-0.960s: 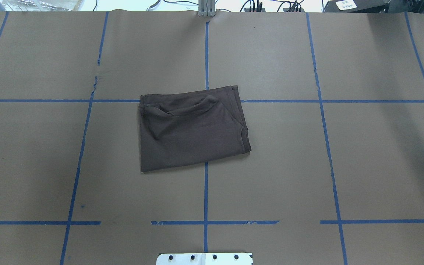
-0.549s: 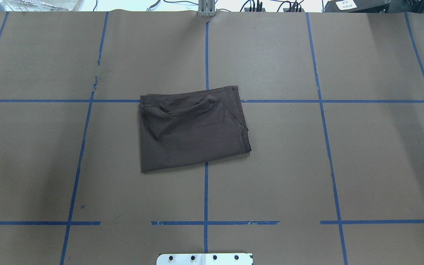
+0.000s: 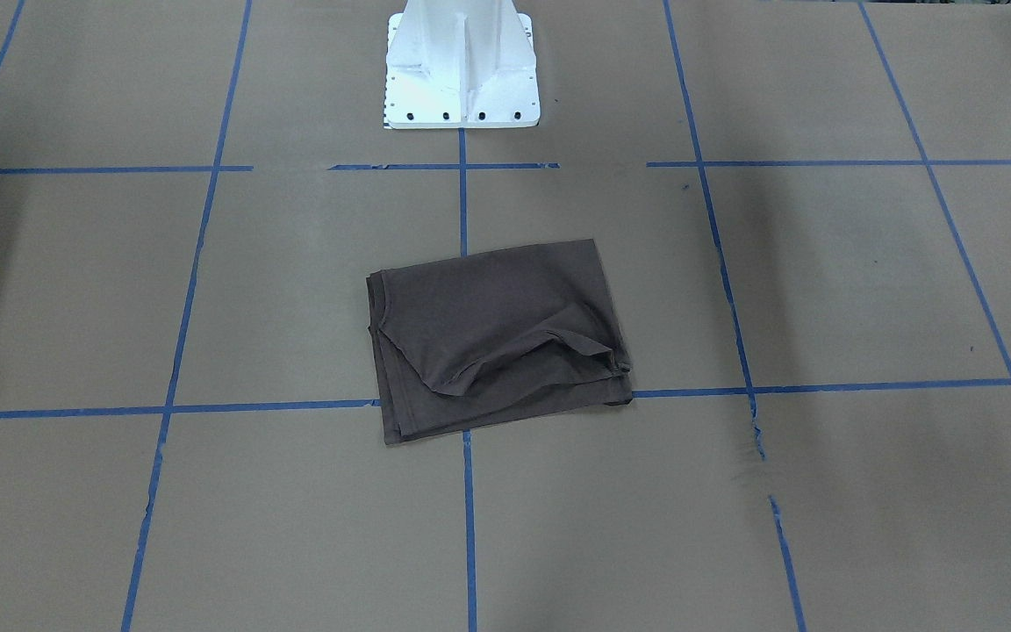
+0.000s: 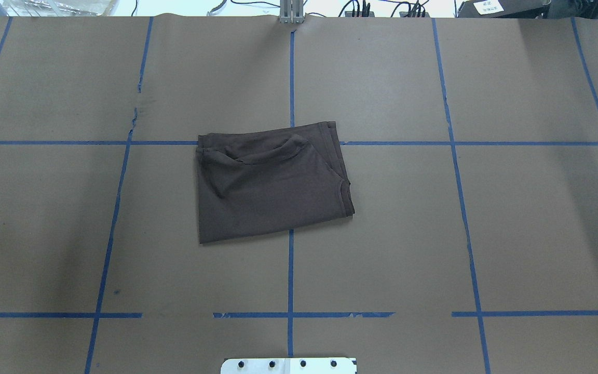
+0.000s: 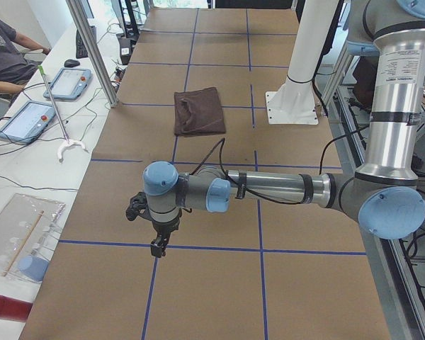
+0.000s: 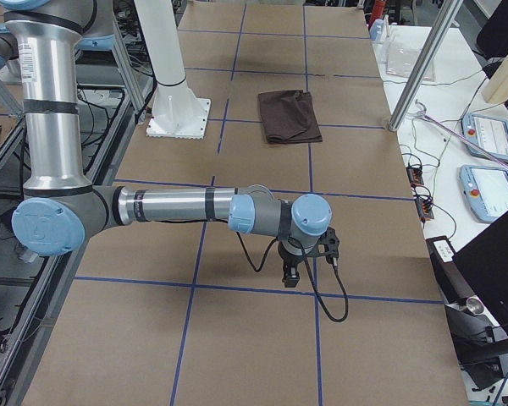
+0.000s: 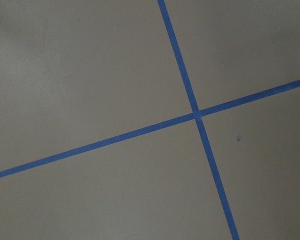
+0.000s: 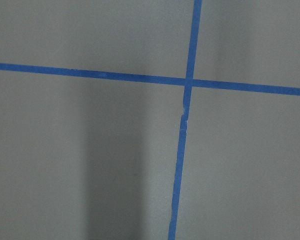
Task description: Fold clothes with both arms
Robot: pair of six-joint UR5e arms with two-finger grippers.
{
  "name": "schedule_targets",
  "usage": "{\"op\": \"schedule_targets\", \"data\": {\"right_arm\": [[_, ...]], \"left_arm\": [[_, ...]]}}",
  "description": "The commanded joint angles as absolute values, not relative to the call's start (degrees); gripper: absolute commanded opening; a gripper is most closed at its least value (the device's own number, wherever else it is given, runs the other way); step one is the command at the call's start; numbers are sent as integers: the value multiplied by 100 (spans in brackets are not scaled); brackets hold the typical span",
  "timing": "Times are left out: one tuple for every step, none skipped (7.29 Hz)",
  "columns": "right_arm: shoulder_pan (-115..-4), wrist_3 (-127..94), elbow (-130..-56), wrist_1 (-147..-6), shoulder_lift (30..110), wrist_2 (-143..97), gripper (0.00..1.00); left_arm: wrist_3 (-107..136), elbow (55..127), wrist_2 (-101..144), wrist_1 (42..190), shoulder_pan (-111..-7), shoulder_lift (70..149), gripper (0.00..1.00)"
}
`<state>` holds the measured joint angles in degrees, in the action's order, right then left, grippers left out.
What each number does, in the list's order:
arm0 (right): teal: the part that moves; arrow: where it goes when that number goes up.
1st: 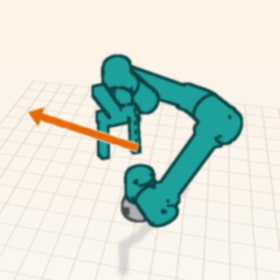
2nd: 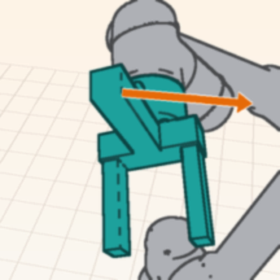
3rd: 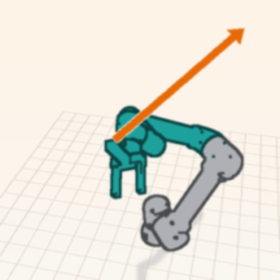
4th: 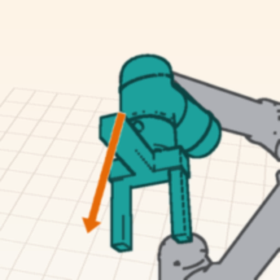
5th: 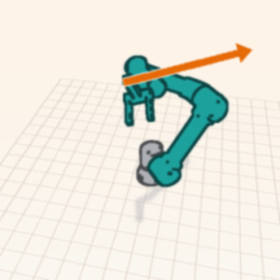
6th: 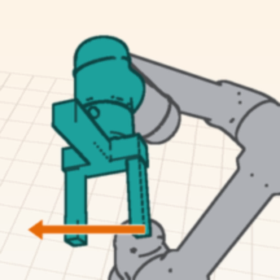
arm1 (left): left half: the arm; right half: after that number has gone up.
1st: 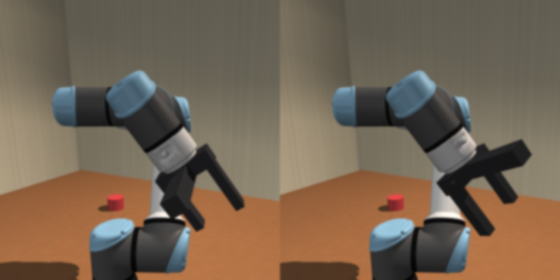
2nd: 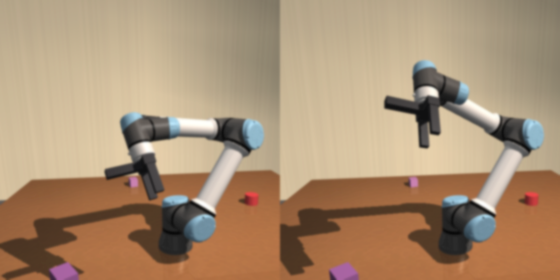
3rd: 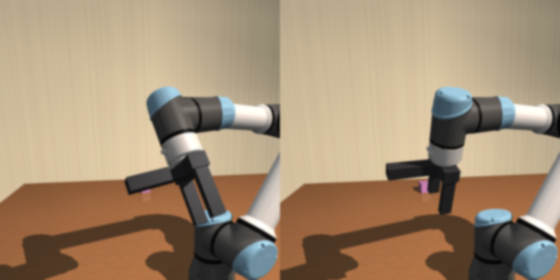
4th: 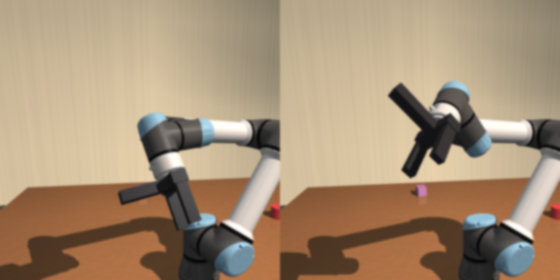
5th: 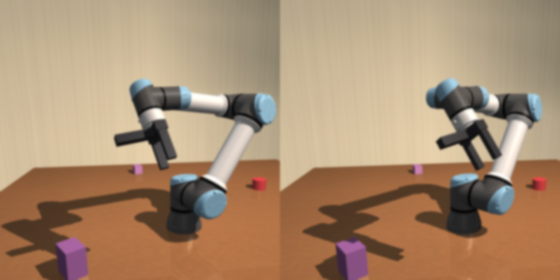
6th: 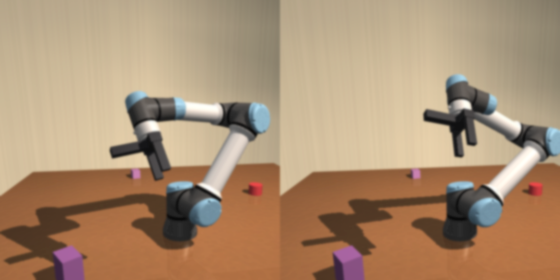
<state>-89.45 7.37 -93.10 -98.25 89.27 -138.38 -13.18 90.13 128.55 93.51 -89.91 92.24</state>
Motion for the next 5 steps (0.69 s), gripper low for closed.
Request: {"op": "schedule_targets", "data": {"right_arm": [[-9236,729,-9325,-9738,8938,-13843,100],[-9246,729,-9325,-9738,8921,-13843,100],[-9255,729,-9325,-9738,8921,-13851,100],[-9264,729,-9325,-9738,8912,-13860,100],[-9272,729,-9325,-9738,8912,-13869,100]], "left_arm": [[-1327,8956,12858,9395,-8991,9246,100],[-1327,8921,12867,9404,-8991,9237,100],[-1301,8877,12867,9404,-8991,9237,100],[-1101,8842,12867,9404,-8991,9237,100],[-585,8859,12911,9422,-8991,9246,100]]}}
